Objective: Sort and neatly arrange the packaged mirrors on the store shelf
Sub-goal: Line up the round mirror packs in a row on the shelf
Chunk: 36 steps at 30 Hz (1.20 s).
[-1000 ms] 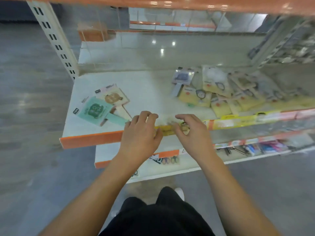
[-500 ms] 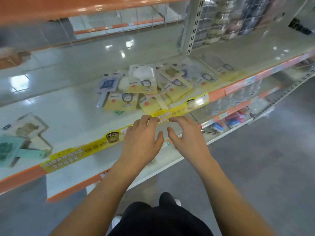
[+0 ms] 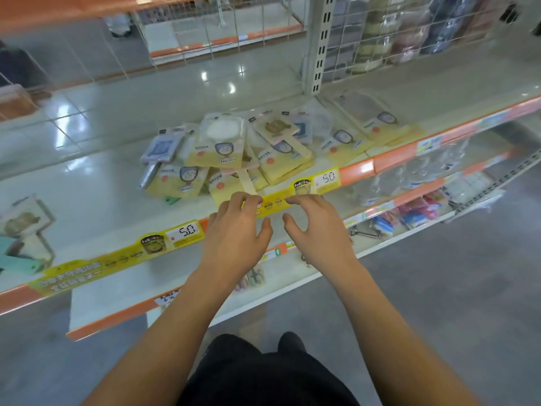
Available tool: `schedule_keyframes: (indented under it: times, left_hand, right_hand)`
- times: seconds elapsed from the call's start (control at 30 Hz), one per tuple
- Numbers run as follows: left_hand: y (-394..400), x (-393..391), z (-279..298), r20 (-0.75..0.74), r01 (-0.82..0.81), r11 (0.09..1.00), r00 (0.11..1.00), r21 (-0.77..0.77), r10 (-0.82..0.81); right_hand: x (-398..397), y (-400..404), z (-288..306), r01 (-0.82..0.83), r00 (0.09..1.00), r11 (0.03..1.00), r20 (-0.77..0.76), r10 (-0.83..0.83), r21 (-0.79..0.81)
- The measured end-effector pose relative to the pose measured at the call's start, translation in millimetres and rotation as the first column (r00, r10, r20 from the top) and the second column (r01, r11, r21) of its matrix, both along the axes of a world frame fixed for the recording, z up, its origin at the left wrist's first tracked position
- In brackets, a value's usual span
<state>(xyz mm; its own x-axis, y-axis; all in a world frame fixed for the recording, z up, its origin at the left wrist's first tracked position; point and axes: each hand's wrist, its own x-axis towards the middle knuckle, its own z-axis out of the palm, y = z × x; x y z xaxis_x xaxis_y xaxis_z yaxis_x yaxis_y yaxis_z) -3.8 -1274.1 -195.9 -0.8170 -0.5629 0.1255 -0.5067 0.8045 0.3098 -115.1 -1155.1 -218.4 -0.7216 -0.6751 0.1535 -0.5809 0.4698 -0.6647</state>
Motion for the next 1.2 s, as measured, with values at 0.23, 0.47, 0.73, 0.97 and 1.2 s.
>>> schedule_keyframes:
  times: [0.23,0.47,0.73,0.97,1.2]
  left_hand:
    - [-33,-5,-4,-0.036,-0.045,0.999,0.998,-0.007,0.044]
    - [-68,-14,0,-0.064,-0.055,0.998,0.996,0.020,0.056]
    - [-119,-7,-7,-0.062,-0.100,0.995,0.993,-0.002,0.099]
    - [-138,-7,-2,-0.027,-0.162,0.986,0.986,0.051,0.163]
    - [-145,-10,1,-0.020,-0.248,0.964,0.968,0.091,0.251]
  right_hand:
    - [-7,-29,2,-0.029,0.999,0.999,-0.020,0.030,0.019]
    - [-21,-61,8,-0.004,0.999,0.999,-0.032,0.006,0.041]
    - [-20,-121,14,-0.047,0.997,0.994,-0.054,0.053,0.098]
    - [-25,-163,13,-0.063,0.989,0.991,-0.123,0.078,0.117]
    - [-45,-203,21,-0.041,0.998,0.956,-0.029,0.052,0.290]
